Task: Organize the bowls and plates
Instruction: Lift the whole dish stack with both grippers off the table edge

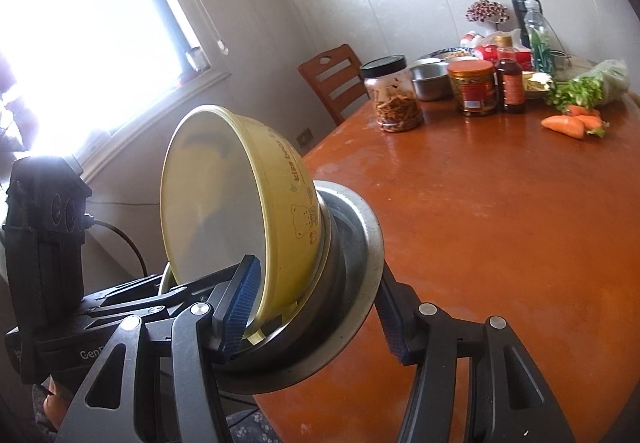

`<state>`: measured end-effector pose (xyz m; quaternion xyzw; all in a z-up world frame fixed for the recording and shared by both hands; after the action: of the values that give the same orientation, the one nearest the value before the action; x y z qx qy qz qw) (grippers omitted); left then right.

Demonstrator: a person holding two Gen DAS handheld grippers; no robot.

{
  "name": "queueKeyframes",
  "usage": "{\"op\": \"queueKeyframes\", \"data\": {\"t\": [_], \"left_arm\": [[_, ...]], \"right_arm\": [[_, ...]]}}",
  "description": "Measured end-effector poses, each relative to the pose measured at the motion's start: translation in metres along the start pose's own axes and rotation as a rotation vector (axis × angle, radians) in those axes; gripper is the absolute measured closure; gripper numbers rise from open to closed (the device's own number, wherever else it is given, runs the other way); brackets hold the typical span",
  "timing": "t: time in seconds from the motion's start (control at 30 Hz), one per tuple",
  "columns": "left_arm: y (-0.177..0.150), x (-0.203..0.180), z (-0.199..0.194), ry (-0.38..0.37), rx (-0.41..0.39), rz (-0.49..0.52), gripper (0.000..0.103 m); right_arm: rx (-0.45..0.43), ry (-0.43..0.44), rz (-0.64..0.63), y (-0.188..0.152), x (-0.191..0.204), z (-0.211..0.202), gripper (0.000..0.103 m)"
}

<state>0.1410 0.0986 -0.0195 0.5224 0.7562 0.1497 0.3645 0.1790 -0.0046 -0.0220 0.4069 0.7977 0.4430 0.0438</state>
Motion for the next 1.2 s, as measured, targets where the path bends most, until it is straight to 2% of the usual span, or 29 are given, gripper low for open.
{"op": "queueKeyframes", "data": {"t": [0.53,0.73,0.93,1.2], "left_arm": [[0.033,0.056,0.008,0.029,-0.006,-0.064,0.050],[0.033,0.081,0.010,0.072,0.010,-0.085,0.050],[0.029,0.102,0.017,0.069,0.041,-0.122,0.050],[0.028,0.102,0.020,0.081,0.043,-0.103,0.050]], "right_arm": [[0.035,0.033,-0.040,0.024,0.026,0.054,0.045],[0.079,0.071,-0.048,0.022,0.039,0.083,0.045],[0.126,0.084,-0.065,0.013,0.048,0.104,0.045],[0.146,0.093,-0.050,0.009,0.046,0.114,0.045]]}}
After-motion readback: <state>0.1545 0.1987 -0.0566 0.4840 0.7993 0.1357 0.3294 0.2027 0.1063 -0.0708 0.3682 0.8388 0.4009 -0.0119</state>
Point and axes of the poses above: each gripper's, at about its wrist camera, not at the fingertips, and z roughly the way its jaws point, x to its left, y to its top, the point moved 9 cm from there along z, roughly the way its jaws point, and after that the axes turned 7 degrees about -z, right-handed, at the moved point
